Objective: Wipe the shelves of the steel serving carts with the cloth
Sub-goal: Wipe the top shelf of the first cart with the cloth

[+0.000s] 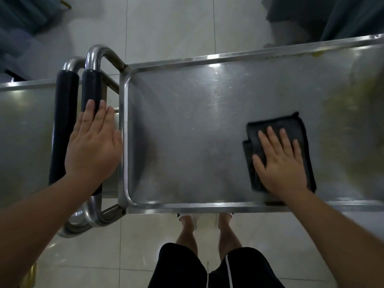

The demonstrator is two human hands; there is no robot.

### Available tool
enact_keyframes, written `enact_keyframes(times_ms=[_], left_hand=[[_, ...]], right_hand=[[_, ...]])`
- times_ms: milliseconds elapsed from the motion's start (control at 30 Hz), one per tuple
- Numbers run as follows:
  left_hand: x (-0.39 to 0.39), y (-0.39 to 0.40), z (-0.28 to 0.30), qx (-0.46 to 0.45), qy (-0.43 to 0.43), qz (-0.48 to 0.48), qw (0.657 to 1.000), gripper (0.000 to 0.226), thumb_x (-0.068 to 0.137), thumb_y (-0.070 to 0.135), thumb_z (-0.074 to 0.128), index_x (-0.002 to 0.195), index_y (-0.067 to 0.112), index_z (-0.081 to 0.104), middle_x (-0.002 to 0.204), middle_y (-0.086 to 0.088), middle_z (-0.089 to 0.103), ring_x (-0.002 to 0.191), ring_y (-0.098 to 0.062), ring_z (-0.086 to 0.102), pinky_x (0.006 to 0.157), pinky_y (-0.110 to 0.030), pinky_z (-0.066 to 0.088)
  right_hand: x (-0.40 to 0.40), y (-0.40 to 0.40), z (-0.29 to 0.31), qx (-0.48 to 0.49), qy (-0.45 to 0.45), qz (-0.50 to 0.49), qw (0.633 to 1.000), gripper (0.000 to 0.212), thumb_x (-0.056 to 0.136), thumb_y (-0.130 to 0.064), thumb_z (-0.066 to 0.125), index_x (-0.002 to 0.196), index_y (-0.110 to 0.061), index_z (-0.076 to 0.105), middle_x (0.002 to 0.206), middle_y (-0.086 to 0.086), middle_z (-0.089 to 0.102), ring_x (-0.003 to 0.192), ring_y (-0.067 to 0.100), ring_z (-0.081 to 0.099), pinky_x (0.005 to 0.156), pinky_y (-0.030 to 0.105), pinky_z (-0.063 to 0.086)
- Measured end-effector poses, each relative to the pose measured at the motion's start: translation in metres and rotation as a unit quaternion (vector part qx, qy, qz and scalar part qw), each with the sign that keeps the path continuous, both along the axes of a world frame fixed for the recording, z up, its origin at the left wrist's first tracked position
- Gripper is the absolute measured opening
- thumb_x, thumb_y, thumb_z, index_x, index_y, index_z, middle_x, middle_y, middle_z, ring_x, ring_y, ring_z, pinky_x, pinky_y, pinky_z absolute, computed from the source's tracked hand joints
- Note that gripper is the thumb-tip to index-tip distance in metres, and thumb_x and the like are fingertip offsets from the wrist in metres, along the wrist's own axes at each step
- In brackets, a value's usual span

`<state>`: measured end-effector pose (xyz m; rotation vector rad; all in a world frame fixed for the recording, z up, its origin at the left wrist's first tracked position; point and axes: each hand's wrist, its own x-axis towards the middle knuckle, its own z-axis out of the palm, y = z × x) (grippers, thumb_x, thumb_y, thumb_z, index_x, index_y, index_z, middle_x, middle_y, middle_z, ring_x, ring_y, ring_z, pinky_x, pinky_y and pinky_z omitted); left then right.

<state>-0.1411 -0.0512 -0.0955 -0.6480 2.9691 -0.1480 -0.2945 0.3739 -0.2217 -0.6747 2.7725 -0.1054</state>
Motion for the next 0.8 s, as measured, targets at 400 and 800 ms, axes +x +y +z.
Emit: enact_keyframes(times_ms=[400, 800], left_hand=[[-0.001, 0.0, 0.001, -0.005, -0.008, 0.013, 1.0, 0.067, 0.11, 0.043, 0.015, 0.165, 0.006, 0.022, 0.175, -0.009, 0.011, 0.163, -0.016, -0.007, 0.131, -0.037, -0.005], [-0.003, 0.0, 0.0, 0.008, 0.015, -0.006, 1.0, 0.064, 0.111, 0.039, 0.02, 0.164, 0.005, 0.026, 0.174, -0.011, 0.016, 0.163, -0.018, -0.003, 0.131, -0.035, -0.005]], right_hand=[[-0.206, -0.104, 0.01, -0.028, -0.026, -0.075, 0.996, 0.076, 0.095, -0.064, 0.018, 0.164, -0.036, 0.002, 0.173, -0.01, -0.006, 0.159, 0.021, -0.008, 0.127, 0.051, -0.005], [-0.085, -0.018, 0.001, -0.04, 0.021, -0.03, 0.999, 0.069, 0.104, -0.06, 0.025, 0.165, -0.032, 0.009, 0.173, -0.008, 0.008, 0.159, 0.019, 0.002, 0.127, 0.053, 0.007]])
